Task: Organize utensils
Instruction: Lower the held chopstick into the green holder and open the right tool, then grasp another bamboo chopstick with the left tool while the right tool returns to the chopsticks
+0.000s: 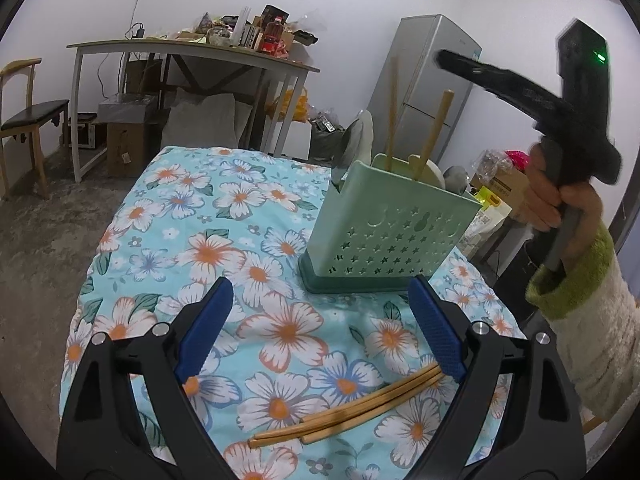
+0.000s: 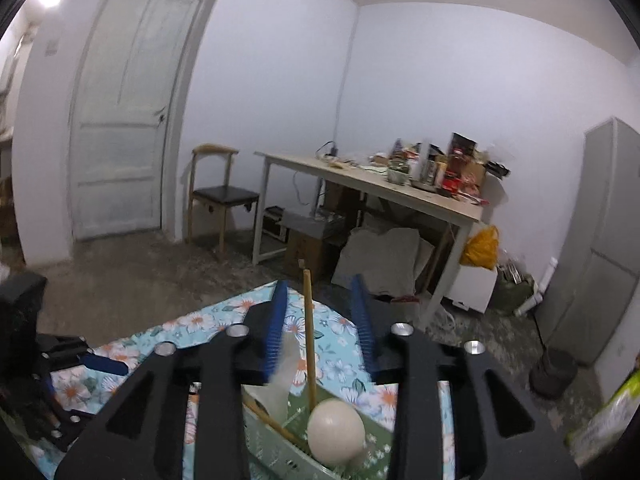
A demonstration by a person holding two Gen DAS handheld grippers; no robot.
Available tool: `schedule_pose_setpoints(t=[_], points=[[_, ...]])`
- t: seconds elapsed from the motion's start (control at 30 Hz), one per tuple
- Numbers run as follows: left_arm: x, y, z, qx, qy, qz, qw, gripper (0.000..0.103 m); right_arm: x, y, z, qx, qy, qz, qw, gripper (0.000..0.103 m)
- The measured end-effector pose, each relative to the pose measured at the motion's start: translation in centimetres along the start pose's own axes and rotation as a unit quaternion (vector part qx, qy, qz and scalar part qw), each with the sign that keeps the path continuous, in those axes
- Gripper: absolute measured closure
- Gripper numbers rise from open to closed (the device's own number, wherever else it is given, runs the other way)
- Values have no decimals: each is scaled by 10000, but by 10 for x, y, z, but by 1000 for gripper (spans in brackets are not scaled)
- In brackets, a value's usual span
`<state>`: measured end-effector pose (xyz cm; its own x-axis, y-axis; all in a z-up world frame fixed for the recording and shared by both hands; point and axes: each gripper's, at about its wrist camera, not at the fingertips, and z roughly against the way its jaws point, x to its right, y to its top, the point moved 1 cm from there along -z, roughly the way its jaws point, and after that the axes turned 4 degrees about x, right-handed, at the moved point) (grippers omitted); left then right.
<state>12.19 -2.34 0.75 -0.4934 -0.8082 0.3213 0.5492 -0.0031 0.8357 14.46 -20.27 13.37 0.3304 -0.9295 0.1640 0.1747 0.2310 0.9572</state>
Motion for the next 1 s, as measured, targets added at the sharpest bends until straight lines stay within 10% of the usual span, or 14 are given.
schedule_pose_setpoints(t=[0.4, 0.77, 1.0], points=[[9, -4, 23, 14, 123, -134, 9998, 18, 14, -51, 88, -345, -365, -1601, 9858, 60], [2, -37, 39, -780, 64, 237, 9967, 18, -37, -185, 104, -1774, -528, -2956, 9372, 60], [-8, -83, 22, -1546, -328, 1317, 9786, 46, -48, -195, 102, -1879, -550, -3088, 9308, 60]])
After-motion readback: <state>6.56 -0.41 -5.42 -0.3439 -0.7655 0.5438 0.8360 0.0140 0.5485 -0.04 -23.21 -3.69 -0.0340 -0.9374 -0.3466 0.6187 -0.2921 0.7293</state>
